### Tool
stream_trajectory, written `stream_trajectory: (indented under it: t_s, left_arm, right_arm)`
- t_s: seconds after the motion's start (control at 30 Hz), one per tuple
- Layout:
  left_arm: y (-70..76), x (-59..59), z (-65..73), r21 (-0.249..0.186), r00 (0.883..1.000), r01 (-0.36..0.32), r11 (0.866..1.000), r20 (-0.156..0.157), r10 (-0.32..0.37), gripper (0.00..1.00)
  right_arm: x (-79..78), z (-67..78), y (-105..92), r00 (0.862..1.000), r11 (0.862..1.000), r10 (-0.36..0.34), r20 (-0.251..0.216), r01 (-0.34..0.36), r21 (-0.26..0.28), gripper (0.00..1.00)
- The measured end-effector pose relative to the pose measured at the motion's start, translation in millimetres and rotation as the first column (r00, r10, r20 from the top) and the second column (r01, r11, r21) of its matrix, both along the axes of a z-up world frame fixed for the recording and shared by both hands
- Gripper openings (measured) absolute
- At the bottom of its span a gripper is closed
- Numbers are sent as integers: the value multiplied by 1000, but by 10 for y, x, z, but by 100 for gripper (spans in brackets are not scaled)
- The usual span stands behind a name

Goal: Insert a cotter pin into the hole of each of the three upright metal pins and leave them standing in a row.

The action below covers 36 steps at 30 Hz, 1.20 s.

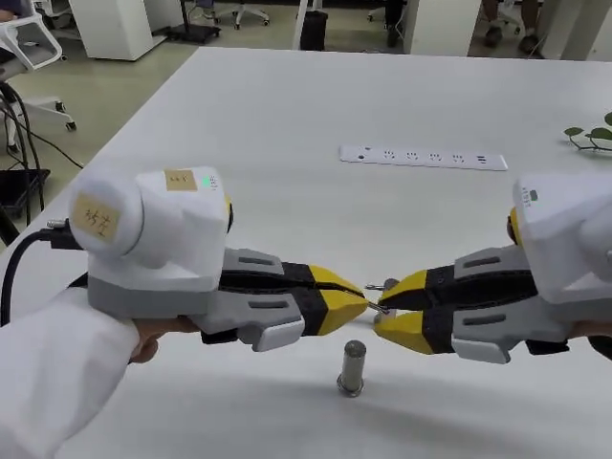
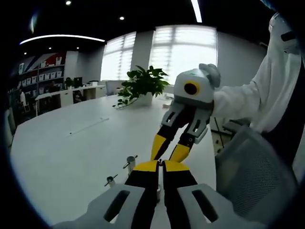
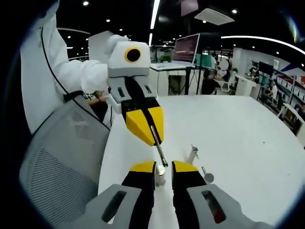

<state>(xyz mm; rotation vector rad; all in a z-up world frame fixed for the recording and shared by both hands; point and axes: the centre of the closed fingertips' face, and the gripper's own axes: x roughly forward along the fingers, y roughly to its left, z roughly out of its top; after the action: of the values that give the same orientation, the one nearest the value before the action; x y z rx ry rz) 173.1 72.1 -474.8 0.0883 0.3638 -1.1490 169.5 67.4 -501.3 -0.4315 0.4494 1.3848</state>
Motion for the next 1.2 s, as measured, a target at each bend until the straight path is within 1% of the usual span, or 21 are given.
stream_trajectory:
  t_s: [0.07, 0.13, 0.27, 0.4, 0.47, 0.57, 0.63, 0.67, 0.7, 0.73, 0.77, 0.8, 0.83, 0.87, 0.9, 0.93, 1.0, 1.07, 1.1, 1.13, 1.2]
  left_arm:
    - [-1, -12, -15, 9, 1000, 9, 1000, 2, -9, 0]
    - [-3, -26, -28, 6, 1000, 16, 1000, -5, -16, 0]
    - [-7, -53, -47, 16, 999, 35, 999, 0, -35, 0]
    - [-13, -58, -45, 11, 999, 39, 999, -1, -39, 0]
    - [-18, -64, -47, 8, 999, 44, 999, -3, -44, 0]
    - [-29, -84, -65, 16, 998, 59, 998, 2, -59, 0]
    - [-26, -88, -92, 26, 998, 61, 998, -3, -61, 0]
    - [-21, -106, -123, 28, 998, 62, 998, -29, -61, 0]
    - [-22, -103, -123, 28, 998, 62, 998, -26, -61, 0]
    - [-30, -105, -128, 31, 998, 65, 997, -13, -64, 1]
    - [-24, -88, -151, 43, 999, 54, 998, -3, -54, 1]
    - [-14, -74, -171, 55, 999, 49, 997, 3, -49, 2]
    - [-3, -70, -198, 70, 999, 52, 996, 7, -53, 2]
    - [12, -63, -239, 91, 999, 50, 995, 12, -51, 2]
    - [25, -47, -267, 104, 999, 42, 994, 20, -44, 5]
    - [44, -24, -306, 119, 999, 31, 992, 29, -35, 8]
    - [56, -15, -349, 118, 999, 24, 993, 20, -27, 18]
    - [67, 1, -401, 120, 1000, 15, 993, 13, -16, 23]
    - [69, 9, -440, 128, 1000, 12, 992, 14, -14, 25]
    - [71, 11, -467, 134, 1000, 12, 991, 10, -14, 27]
    - [65, 19, -533, 138, 1000, 14, 990, -2, -14, 27]
  right_arm:
    - [-32, 14, 31, 1000, 1000, 7, -18, -7, 18, 5]
    - [-47, 21, 44, 1000, 1000, 16, -18, -16, 23, 3]
    - [-71, 0, 36, 999, 999, 36, -12, -36, 5, 0]
    - [-85, -3, 31, 999, 999, 46, -8, -46, -1, 0]
    - [-105, -3, 21, 998, 998, 66, 12, -66, -12, 0]
    - [-125, -20, 8, 996, 996, 82, 20, -82, -35, 0]
    - [-133, -33, -6, 995, 995, 92, 25, -91, -48, 0]
    - [-137, -38, -14, 995, 994, 94, 20, -93, -52, 0]
    - [-140, -41, -17, 995, 994, 96, 18, -95, -54, 0]
    - [-153, -48, -26, 994, 992, 106, 19, -105, -64, 0]
    - [-155, -55, -33, 994, 991, 111, 25, -109, -74, 0]
    - [-159, -72, -48, 992, 988, 122, 39, -118, -96, 0]
    - [-125, -95, -77, 993, 987, 111, 48, -104, -119, 0]
    - [-106, -107, -95, 993, 986, 109, 51, -101, -130, 0]
    - [-78, -136, -134, 993, 984, 105, 53, -96, -152, 0]
    - [-71, -142, -144, 993, 983, 104, 54, -95, -157, 0]
    - [-25, -198, -221, 992, 975, 107, 60, -93, -201, 0]
    - [1, -266, -297, 990, 962, 120, 72, -98, -255, 0]
    - [2, -274, -297, 989, 961, 128, 75, -105, -258, 0]
    - [14, -305, -323, 989, 956, 128, 73, -103, -275, 0]
    - [51, -358, -339, 989, 954, 128, 68, -104, -281, 0]
